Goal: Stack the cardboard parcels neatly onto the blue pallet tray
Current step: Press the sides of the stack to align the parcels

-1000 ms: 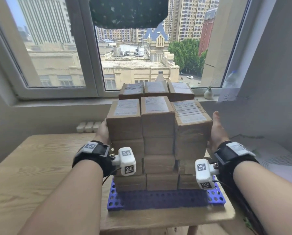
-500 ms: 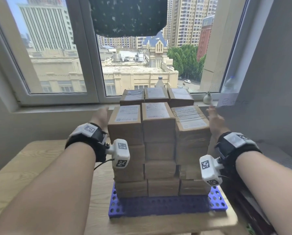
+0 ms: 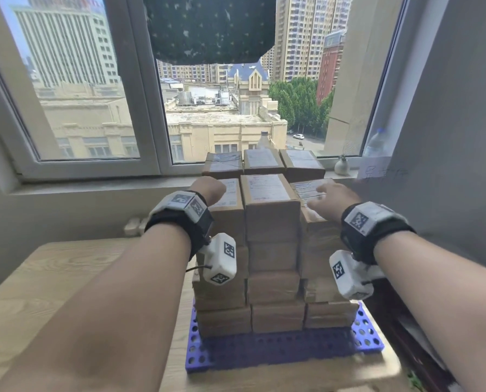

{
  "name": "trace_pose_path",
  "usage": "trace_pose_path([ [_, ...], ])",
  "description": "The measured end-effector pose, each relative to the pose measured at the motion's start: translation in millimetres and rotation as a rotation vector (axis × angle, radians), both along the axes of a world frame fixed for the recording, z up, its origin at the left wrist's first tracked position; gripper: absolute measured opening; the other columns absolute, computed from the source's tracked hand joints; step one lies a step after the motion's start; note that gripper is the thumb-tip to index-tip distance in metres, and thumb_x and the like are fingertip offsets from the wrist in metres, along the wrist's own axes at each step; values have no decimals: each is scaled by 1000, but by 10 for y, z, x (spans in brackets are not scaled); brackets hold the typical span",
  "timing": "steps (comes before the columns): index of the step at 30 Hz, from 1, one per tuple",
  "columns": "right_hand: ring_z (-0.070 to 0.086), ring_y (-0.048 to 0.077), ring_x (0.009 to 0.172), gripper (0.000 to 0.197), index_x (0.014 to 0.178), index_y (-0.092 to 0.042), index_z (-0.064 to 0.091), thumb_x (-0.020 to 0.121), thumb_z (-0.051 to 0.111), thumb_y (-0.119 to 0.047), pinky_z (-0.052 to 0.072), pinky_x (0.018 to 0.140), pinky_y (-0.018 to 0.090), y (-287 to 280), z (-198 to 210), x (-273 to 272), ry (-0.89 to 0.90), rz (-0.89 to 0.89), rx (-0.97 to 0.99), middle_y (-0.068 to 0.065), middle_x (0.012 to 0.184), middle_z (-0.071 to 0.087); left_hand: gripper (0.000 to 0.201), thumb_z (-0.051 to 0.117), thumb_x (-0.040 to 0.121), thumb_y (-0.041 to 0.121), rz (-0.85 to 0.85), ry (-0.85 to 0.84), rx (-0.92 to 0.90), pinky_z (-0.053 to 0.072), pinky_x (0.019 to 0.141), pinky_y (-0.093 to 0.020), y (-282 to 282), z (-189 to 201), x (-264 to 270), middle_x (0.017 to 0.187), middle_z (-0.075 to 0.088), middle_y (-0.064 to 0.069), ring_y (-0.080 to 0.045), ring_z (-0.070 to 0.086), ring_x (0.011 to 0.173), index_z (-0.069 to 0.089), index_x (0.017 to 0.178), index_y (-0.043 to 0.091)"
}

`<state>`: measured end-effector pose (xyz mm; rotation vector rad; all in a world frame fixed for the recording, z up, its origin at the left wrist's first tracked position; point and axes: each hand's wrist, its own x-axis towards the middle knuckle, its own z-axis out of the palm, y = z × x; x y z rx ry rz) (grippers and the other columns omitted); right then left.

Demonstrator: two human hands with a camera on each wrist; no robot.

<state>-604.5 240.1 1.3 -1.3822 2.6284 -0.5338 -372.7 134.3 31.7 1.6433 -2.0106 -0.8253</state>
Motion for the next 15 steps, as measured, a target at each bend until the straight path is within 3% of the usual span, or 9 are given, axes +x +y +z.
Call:
trace_pose_path([
  [3, 43, 30, 135, 58, 144, -22, 45, 91, 57, -43, 35, 109, 37, 47, -5, -56, -32, -38, -105, 8, 150, 43, 43, 38, 103, 24, -50, 94, 42, 36, 103, -30, -209, -101, 160, 143, 49, -12, -29, 48, 129, 47, 138, 0],
  [4, 44, 30, 134, 57, 143, -20, 46, 93, 54, -45, 35, 109, 38, 78, -7, -85, -51, -61, -163, 9, 149, 45, 44, 38, 103, 30, -50, 202, 92, 43, 98, -27, -260, -131, 223, 133, 57, -13, -28, 55, 119, 53, 130, -1],
  [5, 45, 31, 133, 54, 141, -19, 48, 95, 50, -46, 36, 107, 39, 114, -14, -119, -80, -92, -229, 10, 146, 48, 43, 36, 103, 34, -3, 361, 160, 51, 81, -20, -330, -196, 305, 112, 64, -14, -25, 61, 97, 58, 113, -1],
  [7, 49, 34, 127, 49, 135, -16, 54, 99, 39, -46, 37, 103, 39, 190, -68, -165, -183, -187, -375, 13, 140, 54, 43, 30, 105, 37, 171, 585, 285, 37, 40, -12, -380, -408, 525, 75, 51, -10, -17, 45, 59, 50, 86, 5],
  [8, 49, 35, 126, 48, 132, -13, 55, 101, 35, -42, 37, 102, 38, 229, -119, -193, -236, -253, -437, 16, 138, 54, 43, 27, 105, 39, 226, 642, 346, 34, 39, -15, -443, -585, 644, 77, 48, -9, -16, 39, 55, 48, 88, 6],
  [10, 47, 38, 125, 45, 130, -5, 56, 103, 31, -31, 36, 100, 37, 321, -257, -247, -301, -388, -496, 21, 138, 52, 37, 25, 103, 38, 265, 645, 426, 39, 55, -25, -469, -987, 808, 90, 50, -13, -19, 43, 57, 49, 96, 10],
  [12, 46, 39, 127, 41, 130, -1, 55, 102, 32, -19, 35, 101, 36, 431, -467, -336, -322, -505, -468, 24, 140, 50, 34, 24, 105, 28, 327, 680, 499, 36, 73, -30, -433, -1439, 879, 110, 55, -22, -22, 52, 74, 51, 114, 10],
  [13, 46, 39, 127, 39, 129, 0, 56, 100, 35, -14, 35, 101, 35, 498, -593, -371, -335, -554, -428, 24, 140, 51, 37, 22, 106, 25, 346, 727, 557, 33, 72, -31, -340, -1613, 858, 110, 55, -20, -22, 52, 79, 48, 126, 9],
  [15, 49, 40, 125, 34, 123, 2, 62, 94, 44, -4, 38, 98, 35, 599, -891, -475, -347, -586, -323, 24, 136, 54, 37, 23, 106, 30, 377, 782, 690, 30, 62, -30, -145, -1896, 815, 89, 51, -11, -21, 45, 70, 47, 127, 11],
])
